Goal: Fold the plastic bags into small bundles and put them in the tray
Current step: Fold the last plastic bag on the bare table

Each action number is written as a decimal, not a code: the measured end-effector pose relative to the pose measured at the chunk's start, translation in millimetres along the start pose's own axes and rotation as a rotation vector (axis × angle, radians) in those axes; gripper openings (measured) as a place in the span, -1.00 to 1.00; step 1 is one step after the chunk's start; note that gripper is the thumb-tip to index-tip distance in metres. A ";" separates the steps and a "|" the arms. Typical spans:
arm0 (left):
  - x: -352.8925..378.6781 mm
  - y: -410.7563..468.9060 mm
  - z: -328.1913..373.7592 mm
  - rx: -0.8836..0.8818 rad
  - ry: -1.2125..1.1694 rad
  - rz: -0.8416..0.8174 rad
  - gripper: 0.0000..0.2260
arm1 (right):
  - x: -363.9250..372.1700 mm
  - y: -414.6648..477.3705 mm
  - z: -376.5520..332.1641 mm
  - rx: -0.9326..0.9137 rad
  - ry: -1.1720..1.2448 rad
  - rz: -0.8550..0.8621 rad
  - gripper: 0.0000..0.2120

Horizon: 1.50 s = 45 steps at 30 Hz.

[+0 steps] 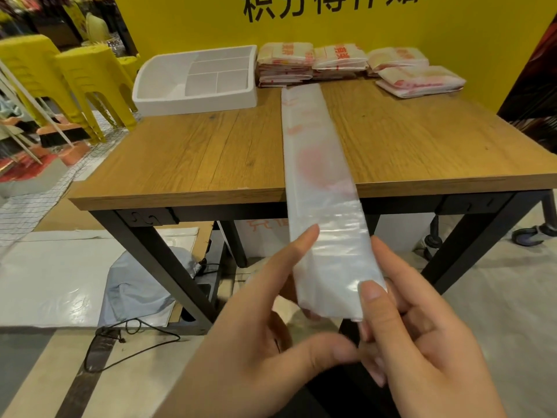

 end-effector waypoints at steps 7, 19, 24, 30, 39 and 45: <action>-25.3 24.0 38.9 0.452 0.748 0.320 -0.51 | 3.6 -4.0 -7.3 0.101 0.181 -0.074 -0.54; -25.8 34.7 37.4 0.593 0.614 0.316 -0.64 | -20.8 24.1 -41.9 -0.217 -0.370 -0.320 -0.12; -29.7 32.4 36.1 0.554 0.475 0.374 -0.81 | -5.6 49.7 -66.4 -0.621 -0.757 -0.245 -0.39; -37.9 31.6 22.5 0.459 0.319 0.399 -0.79 | 3.5 61.5 -55.6 -0.629 -0.611 -0.187 -0.70; -46.8 27.9 4.2 0.270 0.306 0.349 -0.77 | 0.5 63.3 -43.7 -0.522 -0.465 -0.135 -0.66; -48.3 27.6 -0.9 0.248 0.242 0.318 -0.71 | 4.1 65.7 -40.6 -0.507 -0.456 -0.153 -0.79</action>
Point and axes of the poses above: each hand's wrist, its own y-axis towards the middle knuckle, its own x-axis out of the palm, z = x × y, the point moved 10 cm from there along y, towards the middle knuckle, and after that the axes turned 2 degrees about x, right-handed, at the moved point
